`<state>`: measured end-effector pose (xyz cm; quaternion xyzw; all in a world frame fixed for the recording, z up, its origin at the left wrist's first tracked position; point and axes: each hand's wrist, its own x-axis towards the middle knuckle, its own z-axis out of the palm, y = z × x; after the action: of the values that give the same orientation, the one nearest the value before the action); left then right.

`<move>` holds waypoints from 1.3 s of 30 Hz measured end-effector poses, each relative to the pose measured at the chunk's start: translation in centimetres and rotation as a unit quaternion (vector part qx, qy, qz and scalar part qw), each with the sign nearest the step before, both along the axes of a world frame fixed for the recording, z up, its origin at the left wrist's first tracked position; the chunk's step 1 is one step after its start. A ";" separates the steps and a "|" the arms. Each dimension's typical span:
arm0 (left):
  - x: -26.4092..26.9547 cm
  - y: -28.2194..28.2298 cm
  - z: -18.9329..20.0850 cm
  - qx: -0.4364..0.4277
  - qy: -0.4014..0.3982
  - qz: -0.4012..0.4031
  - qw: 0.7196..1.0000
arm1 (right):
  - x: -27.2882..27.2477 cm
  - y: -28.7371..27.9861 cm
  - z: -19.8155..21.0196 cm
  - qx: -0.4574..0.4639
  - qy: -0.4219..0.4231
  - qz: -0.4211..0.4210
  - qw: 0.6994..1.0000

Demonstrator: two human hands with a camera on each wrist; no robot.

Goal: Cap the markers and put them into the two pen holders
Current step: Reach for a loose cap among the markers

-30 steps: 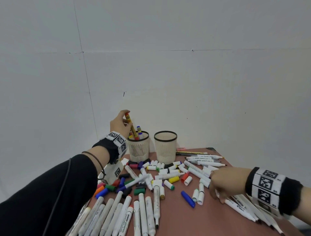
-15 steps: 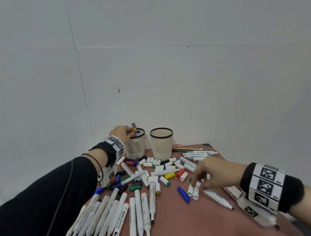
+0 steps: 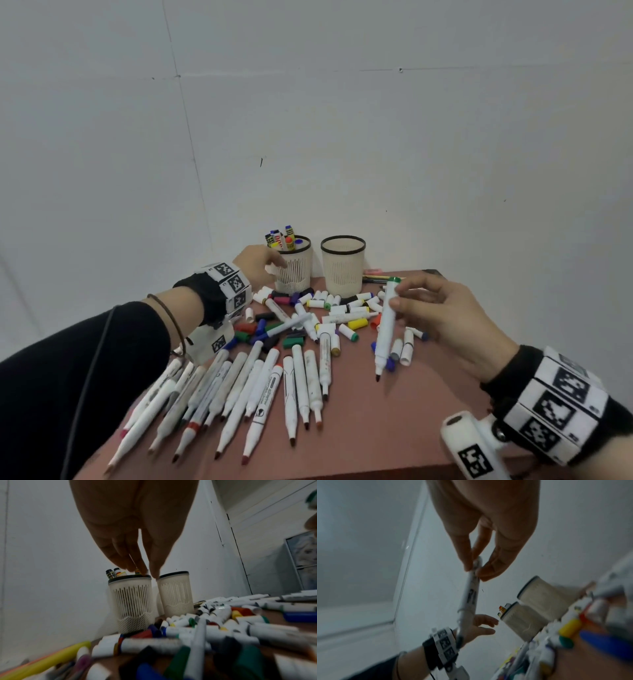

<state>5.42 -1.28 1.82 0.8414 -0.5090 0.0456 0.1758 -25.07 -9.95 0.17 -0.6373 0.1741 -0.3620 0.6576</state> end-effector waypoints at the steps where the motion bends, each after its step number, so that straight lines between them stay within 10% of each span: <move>1: -0.1 0.5 -0.2 0.039 0.011 0.001 0.999 | 0.2 0.2 -0.5 0.051 -0.020 -0.005 0.998; 6: -0.7 1.8 -1.5 0.225 0.036 -0.017 0.974 | 1.5 0.7 -3.2 0.247 -0.103 -0.028 0.963; 14: -0.6 0.9 -3.4 0.239 0.037 0.030 0.970 | 3.0 1.2 -6.2 0.400 -0.160 -0.018 0.902; 39: 1.8 5.3 -2.5 0.306 0.003 0.022 0.952 | 3.3 -0.2 -9.0 0.392 -0.209 0.009 0.896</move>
<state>7.26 3.98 -0.72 0.8657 -0.4798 -0.1109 -0.0899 -21.75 -10.11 -8.86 -0.2394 0.1542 -0.3833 0.8786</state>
